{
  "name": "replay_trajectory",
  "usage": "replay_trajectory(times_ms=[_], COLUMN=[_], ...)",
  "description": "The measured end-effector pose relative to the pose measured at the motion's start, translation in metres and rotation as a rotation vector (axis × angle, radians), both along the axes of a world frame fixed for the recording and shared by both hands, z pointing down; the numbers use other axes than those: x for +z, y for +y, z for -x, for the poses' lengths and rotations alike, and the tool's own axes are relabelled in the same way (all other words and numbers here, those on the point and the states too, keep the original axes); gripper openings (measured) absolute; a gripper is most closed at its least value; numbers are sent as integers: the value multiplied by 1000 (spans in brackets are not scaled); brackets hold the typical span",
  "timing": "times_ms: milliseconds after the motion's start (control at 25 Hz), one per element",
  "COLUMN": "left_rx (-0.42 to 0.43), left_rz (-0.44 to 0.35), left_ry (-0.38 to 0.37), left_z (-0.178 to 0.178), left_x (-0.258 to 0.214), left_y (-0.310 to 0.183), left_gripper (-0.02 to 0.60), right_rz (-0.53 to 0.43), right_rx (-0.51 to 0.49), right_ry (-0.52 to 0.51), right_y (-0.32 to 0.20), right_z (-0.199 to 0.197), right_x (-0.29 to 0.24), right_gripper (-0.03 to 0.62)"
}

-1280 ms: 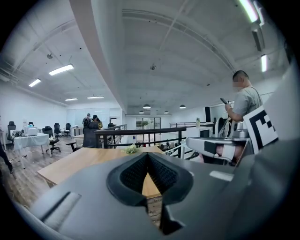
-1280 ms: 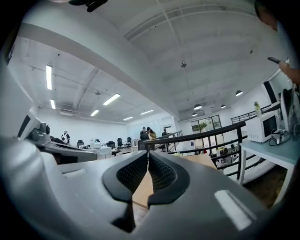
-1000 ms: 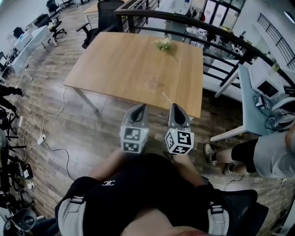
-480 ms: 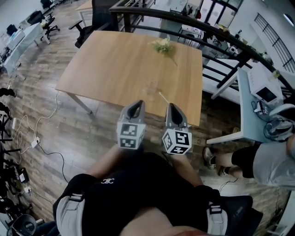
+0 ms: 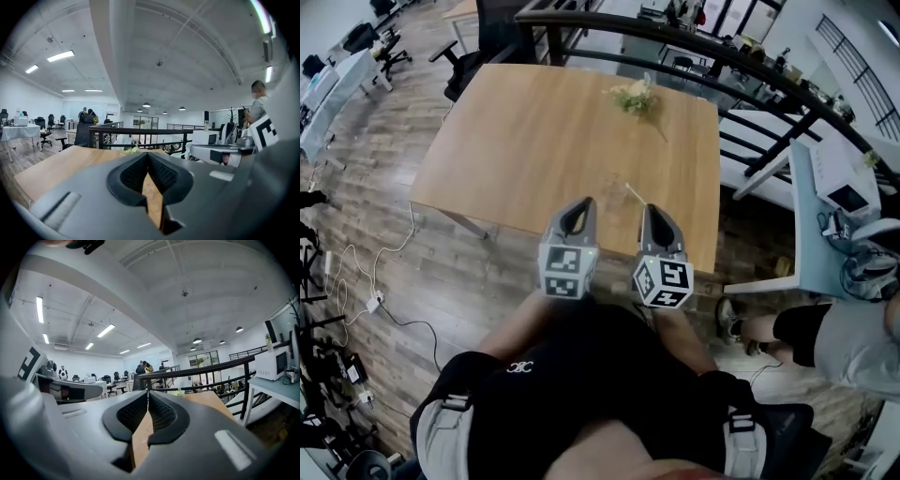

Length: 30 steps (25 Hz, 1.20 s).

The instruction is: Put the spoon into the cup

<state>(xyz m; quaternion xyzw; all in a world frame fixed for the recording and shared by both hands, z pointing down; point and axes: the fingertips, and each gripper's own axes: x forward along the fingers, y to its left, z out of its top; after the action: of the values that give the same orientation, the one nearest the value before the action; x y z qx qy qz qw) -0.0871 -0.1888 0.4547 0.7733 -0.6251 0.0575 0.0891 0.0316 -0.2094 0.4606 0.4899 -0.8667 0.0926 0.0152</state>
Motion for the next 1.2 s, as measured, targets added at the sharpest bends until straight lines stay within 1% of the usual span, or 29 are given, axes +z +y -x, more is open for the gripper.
replay_trajectory(times_ms=[280, 440, 640, 840, 1000, 1200], left_rx=[35, 63, 76, 65, 47, 22], left_rz=[1, 17, 53, 75, 94, 118], left_ry=[12, 28, 44, 50, 43, 40], left_z=[28, 40, 49, 50, 49, 51], left_x=[0, 5, 21, 30, 34, 38], left_y=[-52, -75, -91, -100, -102, -105], left_gripper=[11, 11, 11, 11, 11, 11], right_rz=[41, 86, 145, 201, 265, 328], right_rx=[26, 44, 62, 33, -1, -54], right_ry=[36, 55, 88, 135, 162, 213], right_y=[-50, -72, -92, -101, -111, -118], right_z=[26, 38, 42, 42, 42, 53], right_x=[10, 22, 45, 73, 102, 134], right_gripper=[9, 9, 9, 9, 9, 11])
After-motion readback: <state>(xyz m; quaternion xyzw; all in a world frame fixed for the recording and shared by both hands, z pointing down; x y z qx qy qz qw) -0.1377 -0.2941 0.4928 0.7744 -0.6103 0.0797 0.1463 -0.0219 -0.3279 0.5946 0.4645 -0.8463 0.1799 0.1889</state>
